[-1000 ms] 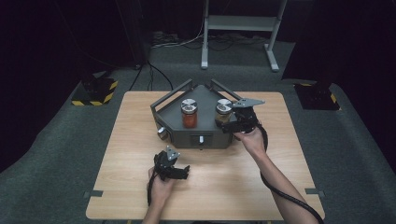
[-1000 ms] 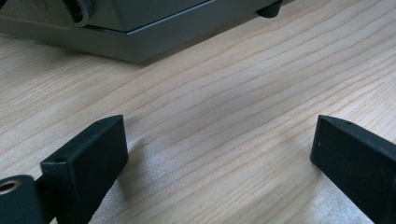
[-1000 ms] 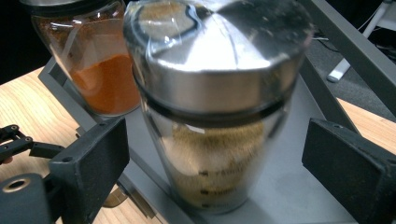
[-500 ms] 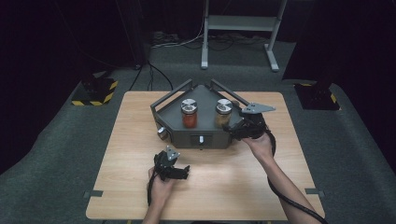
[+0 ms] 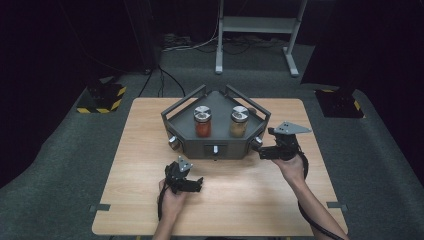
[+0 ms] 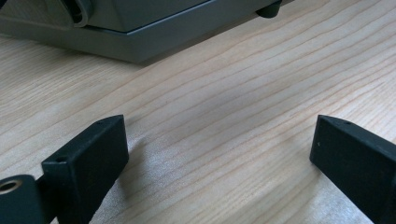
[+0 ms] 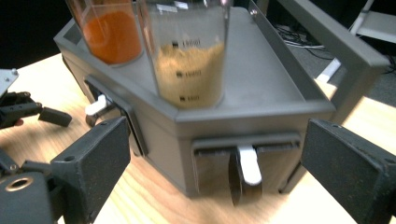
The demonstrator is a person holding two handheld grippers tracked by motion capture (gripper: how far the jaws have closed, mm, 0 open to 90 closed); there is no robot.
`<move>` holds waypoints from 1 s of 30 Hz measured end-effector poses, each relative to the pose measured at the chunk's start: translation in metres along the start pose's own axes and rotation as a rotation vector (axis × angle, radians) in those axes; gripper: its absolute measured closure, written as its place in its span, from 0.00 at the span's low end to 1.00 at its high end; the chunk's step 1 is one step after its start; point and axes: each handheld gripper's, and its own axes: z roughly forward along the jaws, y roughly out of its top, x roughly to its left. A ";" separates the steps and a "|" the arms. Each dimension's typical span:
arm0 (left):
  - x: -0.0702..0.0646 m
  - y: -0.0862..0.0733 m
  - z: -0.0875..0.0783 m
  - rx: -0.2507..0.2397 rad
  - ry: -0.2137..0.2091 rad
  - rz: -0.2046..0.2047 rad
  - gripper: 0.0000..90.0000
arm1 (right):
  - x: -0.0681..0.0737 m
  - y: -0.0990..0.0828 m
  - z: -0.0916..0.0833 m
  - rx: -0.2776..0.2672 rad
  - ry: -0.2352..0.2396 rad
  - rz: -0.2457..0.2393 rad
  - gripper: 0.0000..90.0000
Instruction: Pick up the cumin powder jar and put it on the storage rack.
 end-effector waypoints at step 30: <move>0.000 0.000 0.000 -0.002 0.000 -0.003 0.05 | 0.000 -0.079 0.016 0.199 -0.083 0.140 0.09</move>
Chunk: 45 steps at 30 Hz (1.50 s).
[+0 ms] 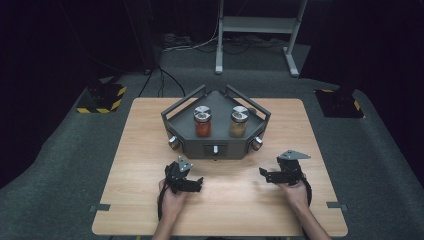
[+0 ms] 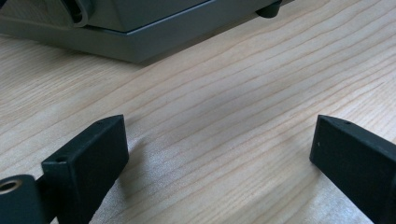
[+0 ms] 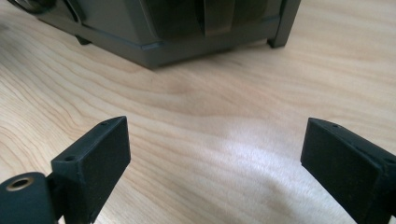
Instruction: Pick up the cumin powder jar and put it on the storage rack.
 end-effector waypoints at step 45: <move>0.000 0.000 0.000 0.001 0.002 0.002 0.05 | 0.024 -0.002 0.017 0.082 -0.087 -0.060 0.09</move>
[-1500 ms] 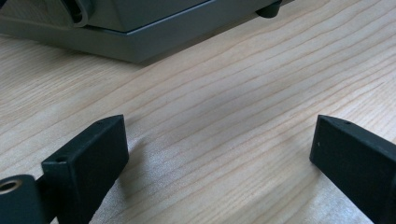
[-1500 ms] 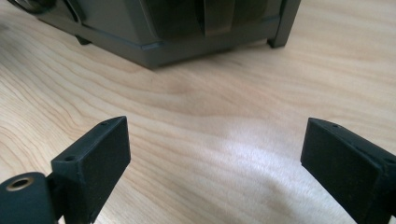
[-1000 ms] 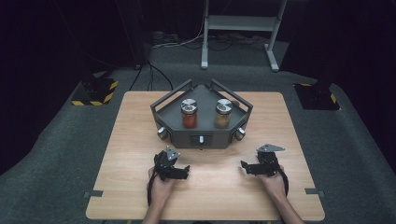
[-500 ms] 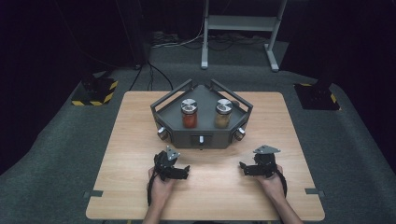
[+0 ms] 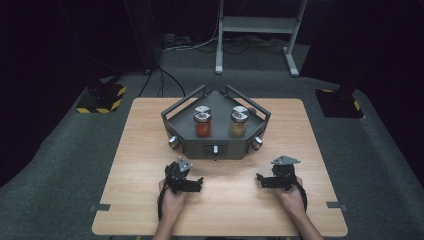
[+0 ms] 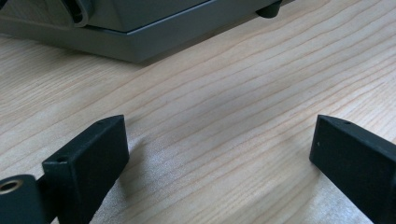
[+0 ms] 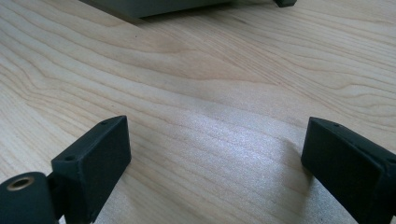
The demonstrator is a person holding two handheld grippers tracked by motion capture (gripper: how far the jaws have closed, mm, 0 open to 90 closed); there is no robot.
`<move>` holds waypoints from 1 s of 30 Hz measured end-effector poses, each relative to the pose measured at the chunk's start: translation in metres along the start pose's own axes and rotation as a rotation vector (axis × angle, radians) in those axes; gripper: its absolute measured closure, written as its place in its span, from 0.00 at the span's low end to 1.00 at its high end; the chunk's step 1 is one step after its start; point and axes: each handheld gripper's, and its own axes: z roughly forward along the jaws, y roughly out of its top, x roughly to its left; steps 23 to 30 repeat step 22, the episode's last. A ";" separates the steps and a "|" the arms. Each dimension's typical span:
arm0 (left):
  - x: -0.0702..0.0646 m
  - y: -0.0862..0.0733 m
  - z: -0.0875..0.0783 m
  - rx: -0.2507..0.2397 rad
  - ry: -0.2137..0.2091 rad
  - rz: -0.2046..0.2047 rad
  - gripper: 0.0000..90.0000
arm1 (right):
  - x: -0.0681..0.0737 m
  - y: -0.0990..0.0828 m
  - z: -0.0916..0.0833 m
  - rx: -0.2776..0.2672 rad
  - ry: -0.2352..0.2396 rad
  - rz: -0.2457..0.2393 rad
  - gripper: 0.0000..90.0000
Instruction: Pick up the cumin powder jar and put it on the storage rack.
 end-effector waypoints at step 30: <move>0.000 0.000 0.000 0.002 0.000 -0.007 0.04 | -0.001 0.000 0.000 0.002 0.005 0.000 0.09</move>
